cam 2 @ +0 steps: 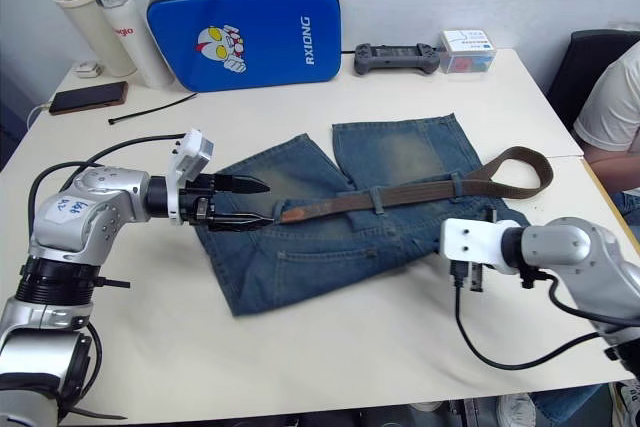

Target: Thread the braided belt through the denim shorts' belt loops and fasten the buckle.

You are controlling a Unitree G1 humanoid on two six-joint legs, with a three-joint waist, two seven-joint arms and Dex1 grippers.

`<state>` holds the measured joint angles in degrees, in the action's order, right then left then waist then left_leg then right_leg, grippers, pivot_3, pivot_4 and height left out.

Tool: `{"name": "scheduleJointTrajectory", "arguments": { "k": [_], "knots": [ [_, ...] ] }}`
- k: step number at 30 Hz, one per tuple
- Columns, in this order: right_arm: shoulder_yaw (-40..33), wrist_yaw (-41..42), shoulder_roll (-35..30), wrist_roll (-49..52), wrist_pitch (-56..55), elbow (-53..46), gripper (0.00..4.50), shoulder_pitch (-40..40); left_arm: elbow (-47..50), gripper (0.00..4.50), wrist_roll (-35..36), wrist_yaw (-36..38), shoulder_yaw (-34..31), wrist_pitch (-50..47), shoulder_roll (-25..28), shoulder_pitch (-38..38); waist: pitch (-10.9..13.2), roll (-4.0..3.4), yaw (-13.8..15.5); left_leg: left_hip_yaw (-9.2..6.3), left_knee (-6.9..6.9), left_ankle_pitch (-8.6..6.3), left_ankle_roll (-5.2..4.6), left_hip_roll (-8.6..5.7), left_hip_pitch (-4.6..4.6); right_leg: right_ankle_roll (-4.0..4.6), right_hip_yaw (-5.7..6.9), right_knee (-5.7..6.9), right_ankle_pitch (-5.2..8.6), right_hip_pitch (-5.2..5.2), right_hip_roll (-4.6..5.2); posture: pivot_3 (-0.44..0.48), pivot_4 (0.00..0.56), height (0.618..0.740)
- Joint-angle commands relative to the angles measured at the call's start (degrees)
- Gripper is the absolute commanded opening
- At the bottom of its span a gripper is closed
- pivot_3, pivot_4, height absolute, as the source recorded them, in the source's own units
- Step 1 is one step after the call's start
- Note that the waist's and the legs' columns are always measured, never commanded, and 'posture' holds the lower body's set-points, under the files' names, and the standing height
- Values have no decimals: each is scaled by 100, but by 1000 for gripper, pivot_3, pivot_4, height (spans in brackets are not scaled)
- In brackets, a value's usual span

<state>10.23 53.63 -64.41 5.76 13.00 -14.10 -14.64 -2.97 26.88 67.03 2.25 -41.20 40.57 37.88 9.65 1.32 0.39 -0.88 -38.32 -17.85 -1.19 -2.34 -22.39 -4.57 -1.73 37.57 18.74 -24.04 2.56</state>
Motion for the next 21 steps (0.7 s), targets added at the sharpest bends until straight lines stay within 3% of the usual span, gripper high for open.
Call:
{"name": "scheduleJointTrajectory", "arguments": {
  "k": [1,4,10,12,13,14,16,18,19,21],
  "knots": [
    [-239,286,-659,-813,-2663,1997,21,-185,-37,4500,-38,46,34,162,-17,119,0,0,5,0,0,0,0,0,0,0,0,0,0,0,0,0,150,738],
    [62,-166,-483,-1496,-3833,3298,21,-738,-72,4500,-43,92,119,182,-100,191,0,-1,-3,4,-4,0,0,0,1,0,-1,1,0,1,0,0,150,738],
    [197,-348,-262,-1865,-4899,5015,21,-1378,-262,4500,-133,180,262,310,-173,321,4,-7,-47,9,-11,2,3,1,4,0,-2,8,0,1,-3,0,150,738],
    [58,-350,-179,-1676,-5107,5199,933,-1506,-312,4500,-141,223,301,349,-181,353,8,-15,-45,10,-14,2,3,2,3,1,-2,8,0,1,-4,0,150,738],
    [24,-311,-151,-1600,-5163,5274,1106,-1557,-329,4500,-141,240,311,363,-183,362,9,-16,-46,10,-17,2,3,2,2,1,-2,9,0,1,-4,0,150,738],
    [-41,-174,-179,-1434,-5121,5196,1691,-1533,-356,4500,-150,248,323,375,-201,386,9,-16,-48,11,-23,1,2,2,2,1,-3,11,0,2,-4,0,150,738],
    [-209,104,-314,-1097,-4887,4877,2203,-1420,-405,4500,-167,264,348,401,-236,429,10,-17,-50,10,-29,1,2,2,2,1,-3,13,0,3,-4,0,150,738],
    [-488,386,-454,-571,-4360,4332,3133,-1152,-434,4500,-172,292,385,413,-257,462,10,-18,-54,10,-33,1,2,3,2,1,-3,14,0,4,-4,0,150,738],
    [-644,544,-525,-241,-3951,3984,3209,-937,-443,4500,-175,303,394,415,-256,469,12,-21,-54,10,-33,1,2,3,2,1,-3,16,0,4,-4,0,150,738],
    [-1107,676,-566,664,-2674,3056,4118,-501,-464,4500,-176,338,385,426,-234,464,21,-35,-49,10,-37,1,3,4,1,1,-3,19,0,4,-6,0,150,738]
  ]
}}
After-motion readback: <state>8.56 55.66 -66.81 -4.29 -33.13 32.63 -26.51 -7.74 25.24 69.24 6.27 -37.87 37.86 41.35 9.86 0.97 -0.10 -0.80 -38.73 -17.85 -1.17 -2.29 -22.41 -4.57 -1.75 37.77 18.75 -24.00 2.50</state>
